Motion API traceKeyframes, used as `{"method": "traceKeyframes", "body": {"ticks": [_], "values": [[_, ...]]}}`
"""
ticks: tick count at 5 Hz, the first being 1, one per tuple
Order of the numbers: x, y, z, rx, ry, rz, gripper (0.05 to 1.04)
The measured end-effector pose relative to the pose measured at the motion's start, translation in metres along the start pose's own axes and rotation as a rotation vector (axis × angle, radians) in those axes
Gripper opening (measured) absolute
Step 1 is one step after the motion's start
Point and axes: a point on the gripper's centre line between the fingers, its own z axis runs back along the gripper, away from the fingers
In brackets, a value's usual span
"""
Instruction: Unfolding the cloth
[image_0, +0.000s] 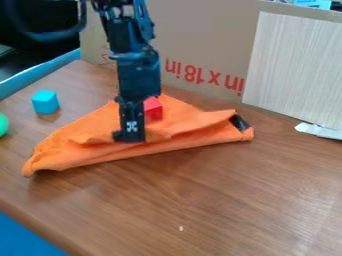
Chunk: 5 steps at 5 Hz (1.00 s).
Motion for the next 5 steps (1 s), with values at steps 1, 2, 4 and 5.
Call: {"method": "traceKeyframes", "body": {"ticks": [1, 2, 4, 5], "values": [[-0.004, -0.02, -0.009, 0.001, 0.019, -0.034, 0.068], [-0.007, -0.04, -0.016, -0.005, 0.031, -0.069, 0.068], [-0.008, -0.067, -0.024, -0.026, 0.034, -0.083, 0.068], [-0.006, -0.078, -0.028, -0.035, 0.041, -0.089, 0.068]]}}
